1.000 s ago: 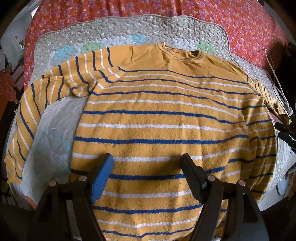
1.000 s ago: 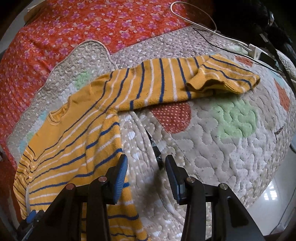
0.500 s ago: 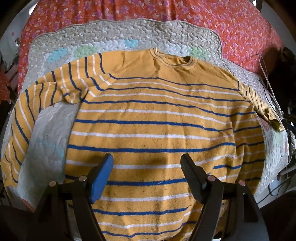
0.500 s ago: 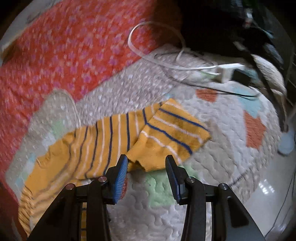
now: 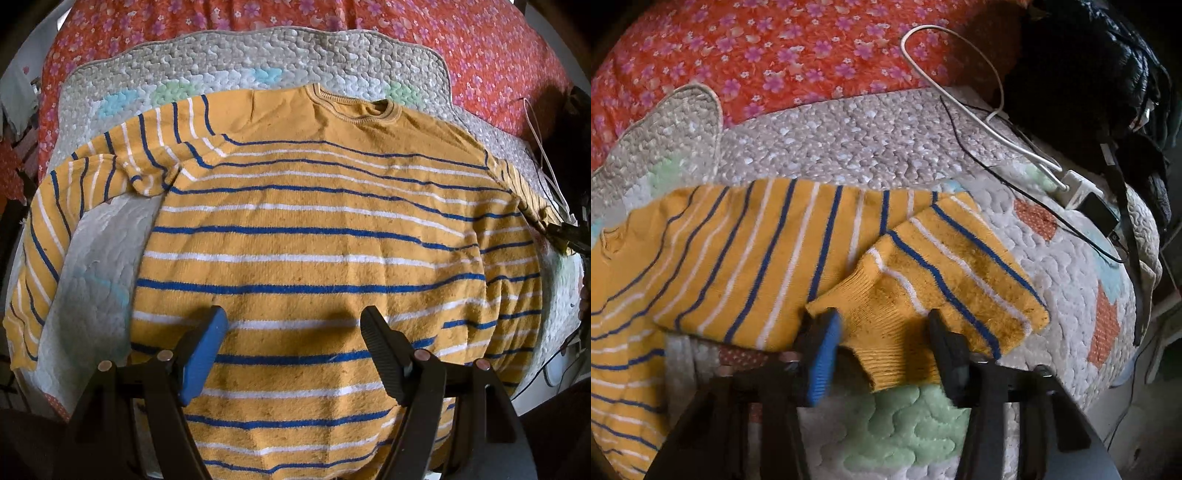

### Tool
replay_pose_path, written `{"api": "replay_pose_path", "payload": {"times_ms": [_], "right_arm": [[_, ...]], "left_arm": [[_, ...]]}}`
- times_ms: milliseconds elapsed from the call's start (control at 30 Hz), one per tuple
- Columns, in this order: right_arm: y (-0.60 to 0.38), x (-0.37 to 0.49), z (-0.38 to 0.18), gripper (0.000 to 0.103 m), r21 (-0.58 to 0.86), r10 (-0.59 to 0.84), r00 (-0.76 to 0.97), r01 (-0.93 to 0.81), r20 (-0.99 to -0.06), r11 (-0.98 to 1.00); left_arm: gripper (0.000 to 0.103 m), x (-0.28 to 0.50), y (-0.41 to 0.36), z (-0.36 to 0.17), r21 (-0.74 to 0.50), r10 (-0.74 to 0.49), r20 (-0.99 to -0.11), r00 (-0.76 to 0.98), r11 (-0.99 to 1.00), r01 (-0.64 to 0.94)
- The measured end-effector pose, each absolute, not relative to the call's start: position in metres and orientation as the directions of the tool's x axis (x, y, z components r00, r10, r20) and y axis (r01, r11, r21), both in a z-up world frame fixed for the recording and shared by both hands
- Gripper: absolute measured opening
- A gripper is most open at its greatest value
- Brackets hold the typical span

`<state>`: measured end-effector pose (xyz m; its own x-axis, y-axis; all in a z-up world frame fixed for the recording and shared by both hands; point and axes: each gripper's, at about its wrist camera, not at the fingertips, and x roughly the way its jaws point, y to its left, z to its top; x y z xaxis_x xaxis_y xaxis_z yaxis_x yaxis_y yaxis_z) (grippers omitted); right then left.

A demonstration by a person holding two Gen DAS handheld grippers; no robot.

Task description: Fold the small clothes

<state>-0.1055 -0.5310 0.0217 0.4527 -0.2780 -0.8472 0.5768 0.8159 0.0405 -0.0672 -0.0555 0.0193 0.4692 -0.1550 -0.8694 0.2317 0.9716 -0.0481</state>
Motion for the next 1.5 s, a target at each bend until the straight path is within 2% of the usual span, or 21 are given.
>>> {"api": "replay_pose_path", "payload": {"times_ms": [67,167,267,333,500,600,633,667,733,833,1033,1300,1333,1400,1433,1500], "right_arm": [[-0.537,-0.111,0.028,0.009,0.106,-0.262,0.482,0.61,-0.836,0.785],[-0.547,-0.131,0.049,0.009,0.283,-0.209,0.585,0.636,-0.784,0.718],[-0.547,-0.141,0.066,0.009,0.494,-0.096,0.706,0.579,-0.702,0.649],[-0.533,-0.133,0.073,0.009,0.624,0.037,0.771,0.486,-0.636,0.612],[-0.443,-0.072,0.069,0.009,0.741,0.35,0.742,0.283,-0.571,0.609],[-0.378,-0.039,0.049,0.013,0.725,0.473,0.629,0.219,-0.616,0.653],[-0.364,-0.033,0.044,0.016,0.702,0.475,0.596,0.225,-0.647,0.675],[-0.354,-0.029,0.041,0.024,0.689,0.477,0.574,0.227,-0.665,0.688],[-0.352,-0.029,0.043,0.031,0.709,0.501,0.578,0.205,-0.644,0.675],[-0.37,-0.033,0.058,0.05,0.696,0.458,0.622,0.203,-0.634,0.689],[-0.436,-0.058,0.065,0.053,0.681,0.319,0.732,0.262,-0.602,0.684],[-0.498,-0.069,0.049,0.055,0.734,0.259,0.773,0.355,-0.579,0.58],[-0.504,-0.071,0.048,0.055,0.734,0.243,0.778,0.368,-0.579,0.57],[-0.516,-0.072,0.047,0.055,0.746,0.217,0.791,0.391,-0.572,0.54],[-0.52,-0.074,0.047,0.055,0.749,0.21,0.795,0.395,-0.569,0.532],[-0.527,-0.079,0.049,0.055,0.742,0.187,0.8,0.403,-0.57,0.536]], "left_arm": [[0.074,-0.067,-0.055,0.019,-0.05,-0.156,-0.869,0.469,0.972,0.23],[0.074,-0.066,-0.052,0.02,-0.055,-0.158,-0.868,0.471,0.973,0.225],[0.074,-0.062,-0.043,0.023,-0.074,-0.164,-0.864,0.476,0.977,0.202],[0.074,-0.058,-0.036,0.025,-0.087,-0.166,-0.864,0.476,0.979,0.183],[0.074,-0.046,-0.016,0.026,-0.158,-0.2,-0.868,0.453,0.979,0.13],[0.074,-0.044,-0.011,0.031,-0.214,-0.25,-0.858,0.45,0.968,0.13],[0.074,-0.044,-0.01,0.033,-0.229,-0.266,-0.852,0.451,0.964,0.136],[0.074,-0.045,-0.011,0.034,-0.238,-0.277,-0.848,0.451,0.961,0.144],[0.074,-0.045,-0.012,0.037,-0.263,-0.316,-0.839,0.443,0.948,0.178],[0.074,-0.036,-0.023,0.044,-0.317,-0.373,-0.831,0.412,0.927,0.201],[0.074,-0.004,-0.1,0.049,-0.328,-0.416,-0.848,0.329,0.898,0.291],[0.074,0.029,-0.209,0.011,-0.277,-0.359,-0.912,0.199,0.897,0.345],[0.07,0.03,-0.219,0.008,-0.26,-0.345,-0.918,0.199,0.898,0.356],[0.024,0.03,-0.233,0.002,-0.232,-0.315,-0.932,0.177,0.897,0.375],[0.007,0.03,-0.239,-0.002,-0.214,-0.29,-0.945,0.154,0.899,0.381],[0.007,0.03,-0.239,-0.001,-0.21,-0.286,-0.944,0.162,0.903,0.374]]}}
